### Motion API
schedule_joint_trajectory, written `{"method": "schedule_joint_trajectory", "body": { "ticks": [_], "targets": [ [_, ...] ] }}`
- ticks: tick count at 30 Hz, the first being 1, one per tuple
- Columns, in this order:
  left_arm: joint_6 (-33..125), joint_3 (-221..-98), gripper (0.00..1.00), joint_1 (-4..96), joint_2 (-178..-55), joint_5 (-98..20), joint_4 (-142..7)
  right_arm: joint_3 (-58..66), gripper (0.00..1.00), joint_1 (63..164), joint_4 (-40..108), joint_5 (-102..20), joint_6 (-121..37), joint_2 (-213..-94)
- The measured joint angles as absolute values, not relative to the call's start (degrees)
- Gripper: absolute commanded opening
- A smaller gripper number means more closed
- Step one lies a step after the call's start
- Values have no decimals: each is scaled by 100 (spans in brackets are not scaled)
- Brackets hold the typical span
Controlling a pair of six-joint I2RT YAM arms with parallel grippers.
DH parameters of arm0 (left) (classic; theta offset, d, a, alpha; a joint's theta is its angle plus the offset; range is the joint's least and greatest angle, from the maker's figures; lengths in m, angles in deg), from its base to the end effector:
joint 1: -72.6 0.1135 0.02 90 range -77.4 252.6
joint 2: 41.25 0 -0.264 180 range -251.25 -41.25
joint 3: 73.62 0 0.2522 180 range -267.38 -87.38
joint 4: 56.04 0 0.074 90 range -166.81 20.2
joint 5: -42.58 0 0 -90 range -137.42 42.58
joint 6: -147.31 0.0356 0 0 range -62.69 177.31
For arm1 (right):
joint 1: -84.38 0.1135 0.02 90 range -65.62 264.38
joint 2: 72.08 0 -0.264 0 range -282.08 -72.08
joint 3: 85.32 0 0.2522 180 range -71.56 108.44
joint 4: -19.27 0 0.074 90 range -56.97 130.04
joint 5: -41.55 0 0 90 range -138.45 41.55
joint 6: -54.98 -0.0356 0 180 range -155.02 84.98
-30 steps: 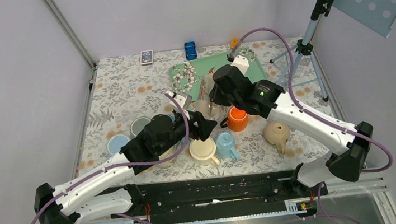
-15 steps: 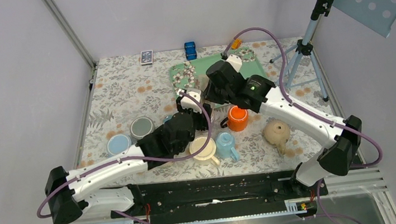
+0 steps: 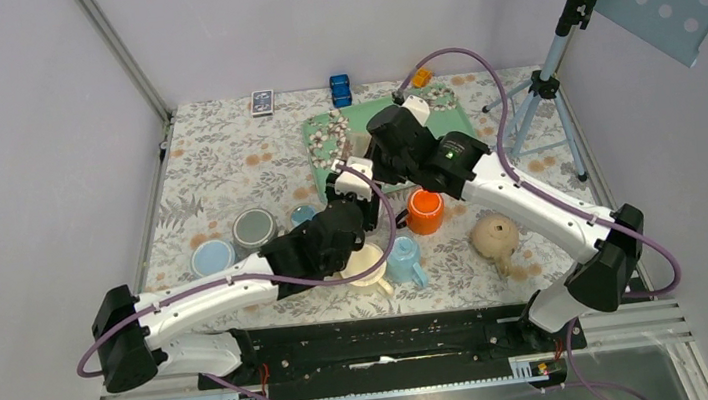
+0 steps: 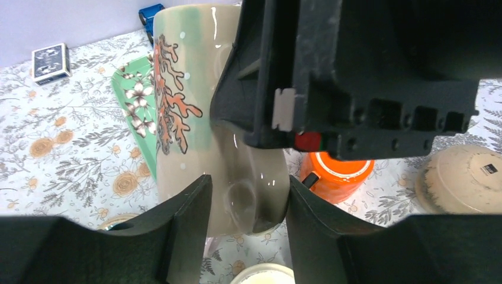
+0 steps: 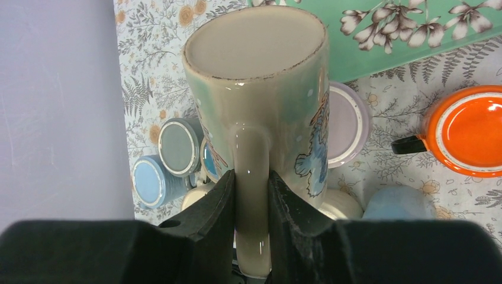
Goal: Turn the mug right side up
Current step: Turn over the cup at the corner of the board, then place the cup on the tray.
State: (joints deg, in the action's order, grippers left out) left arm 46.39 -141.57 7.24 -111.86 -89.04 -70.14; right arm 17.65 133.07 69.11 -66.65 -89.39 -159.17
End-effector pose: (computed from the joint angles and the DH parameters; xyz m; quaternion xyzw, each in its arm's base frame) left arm 0.1385 -0.2452 0.3218 0.1547 0.7641 -0.1201 0.6146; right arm 0.2319 0.2470 0.3859 0.1174 0.8669 0.2763 0.3979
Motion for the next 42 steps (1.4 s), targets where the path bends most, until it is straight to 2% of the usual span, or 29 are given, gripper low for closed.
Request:
{"method": "schedule_joint_trajectory", "body": {
  "ticks": [1, 9, 16, 23, 26, 33, 42],
  "targets": [
    [4654, -14177, 45, 717, -11212, -8952, -7008, 1765, 0, 13307, 6889, -6652, -8948, -15928],
    [4742, -14286, 0, 654, -11299, -9057, -6890, 1763, 0, 13303, 6614, -6529, -9000, -15937],
    [4534, -14385, 0, 848, -11301, -8799, -6971, 1748, 2, 13276, 6454, -6545, -8981, -15937],
    [3695, -14505, 0, 1679, -11201, -7352, -7021, 1568, 22, 13145, 5864, -6632, -8941, -15937],
    [3321, -14520, 0, 2011, -11186, -6730, -7036, 1418, 36, 13104, 5578, -6656, -8906, -15937],
    [2305, -14522, 0, 3150, -11323, -5711, -7497, 1337, 61, 13058, 5307, -6542, -8578, -15714],
    [974, -14846, 0, 4050, -12079, -4870, -7773, 1243, 73, 12833, 4931, -6429, -8257, -15528]
  ]
}}
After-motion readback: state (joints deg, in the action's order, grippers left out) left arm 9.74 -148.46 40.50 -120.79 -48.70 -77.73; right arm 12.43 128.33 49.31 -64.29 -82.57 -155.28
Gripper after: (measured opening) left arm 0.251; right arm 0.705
